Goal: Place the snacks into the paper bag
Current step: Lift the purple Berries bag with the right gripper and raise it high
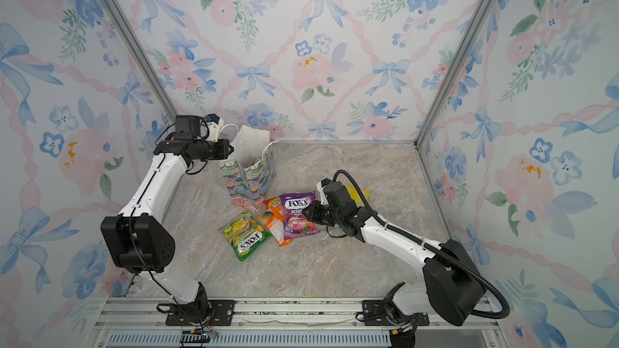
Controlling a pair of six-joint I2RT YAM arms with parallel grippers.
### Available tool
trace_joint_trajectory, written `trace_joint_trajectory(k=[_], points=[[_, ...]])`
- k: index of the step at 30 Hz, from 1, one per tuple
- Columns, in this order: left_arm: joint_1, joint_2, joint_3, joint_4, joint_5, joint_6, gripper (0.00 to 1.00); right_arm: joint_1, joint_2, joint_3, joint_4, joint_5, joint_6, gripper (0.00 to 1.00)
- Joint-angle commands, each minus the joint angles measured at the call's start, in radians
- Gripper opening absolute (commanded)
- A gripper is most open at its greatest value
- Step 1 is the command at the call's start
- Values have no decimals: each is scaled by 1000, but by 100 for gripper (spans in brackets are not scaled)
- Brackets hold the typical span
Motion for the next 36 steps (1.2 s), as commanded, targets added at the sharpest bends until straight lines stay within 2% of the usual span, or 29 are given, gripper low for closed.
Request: trace_joint_trajectory(k=[1,5,15,30,36], points=[[-1,-11,-17,-2,-7,12,0,-34,-29,96,-116,20,-89,0],[-1,-10,-18,-3,-6,12,0,-62,-16,207,-155,40,-146,0],[0,-6,-18,-2,-7,14,0,-85,84,534,-248,179,-303,0],[0,-4,-20,-3,-8,14,0,-97,250,949,-360,265,-483,0],[-1,-3,-19,-3,-11,13,0,-100,330,1101,-375,270,-515,0]])
